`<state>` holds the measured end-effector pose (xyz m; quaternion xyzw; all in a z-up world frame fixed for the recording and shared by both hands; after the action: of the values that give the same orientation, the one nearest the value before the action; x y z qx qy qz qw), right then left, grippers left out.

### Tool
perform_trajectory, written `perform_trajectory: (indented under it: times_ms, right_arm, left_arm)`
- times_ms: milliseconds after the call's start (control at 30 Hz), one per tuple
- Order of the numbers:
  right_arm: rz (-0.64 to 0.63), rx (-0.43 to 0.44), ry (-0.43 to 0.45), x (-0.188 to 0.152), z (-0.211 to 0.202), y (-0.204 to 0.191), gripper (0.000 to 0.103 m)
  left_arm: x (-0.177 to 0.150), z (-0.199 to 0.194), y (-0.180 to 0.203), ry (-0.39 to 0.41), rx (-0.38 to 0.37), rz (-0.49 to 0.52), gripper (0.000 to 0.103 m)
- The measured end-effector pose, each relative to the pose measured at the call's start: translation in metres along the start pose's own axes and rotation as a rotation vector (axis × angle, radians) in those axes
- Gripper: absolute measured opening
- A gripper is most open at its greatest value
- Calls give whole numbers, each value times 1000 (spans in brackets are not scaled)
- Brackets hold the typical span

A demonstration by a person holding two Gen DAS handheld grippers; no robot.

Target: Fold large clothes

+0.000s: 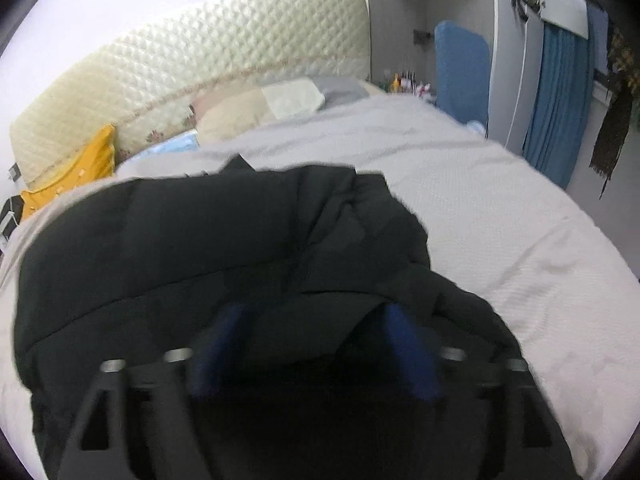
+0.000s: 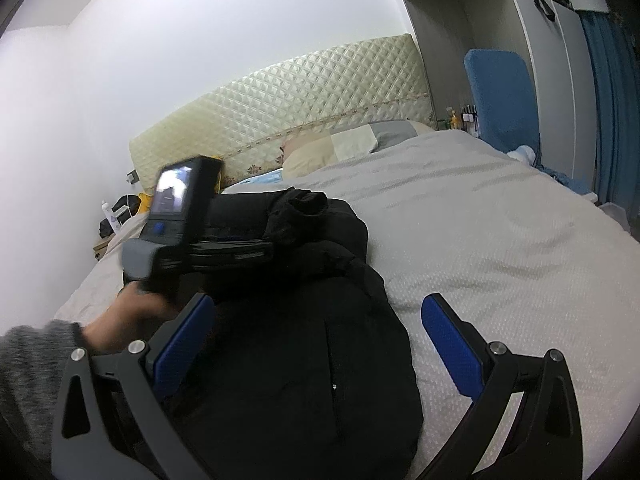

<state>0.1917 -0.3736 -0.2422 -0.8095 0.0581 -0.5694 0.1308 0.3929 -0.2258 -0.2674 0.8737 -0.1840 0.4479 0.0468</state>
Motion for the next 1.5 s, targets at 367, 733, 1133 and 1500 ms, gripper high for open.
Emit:
perform_trajectory:
  times_ms: [367, 733, 1133, 1500]
  right_arm:
    - [-26, 68, 8, 10, 0, -33, 103]
    - [-117, 100, -17, 73, 134, -96, 97]
    - [-164, 50, -100, 36, 300, -94, 92]
    - [-213, 41, -129, 3, 324, -89, 95]
  left_arm:
    - [7, -98, -88, 145, 65, -122, 84]
    - [25, -69, -213, 133, 187, -272, 84]
    - [2, 41, -252, 102, 202, -183, 88]
    - [-21, 74, -256, 122, 161, -200, 92]
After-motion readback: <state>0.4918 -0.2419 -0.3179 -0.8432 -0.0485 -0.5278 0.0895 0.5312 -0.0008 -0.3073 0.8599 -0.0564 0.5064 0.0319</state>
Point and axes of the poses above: each gripper's, at about its wrist camera, not at the fingertips, and z roughly the way its jaws point, y to its right, x to its top, the point moved 8 cm from there along z, roughly the way its jaws point, and after that the axes turned 8 degrees about y, right-handed, at the moved point
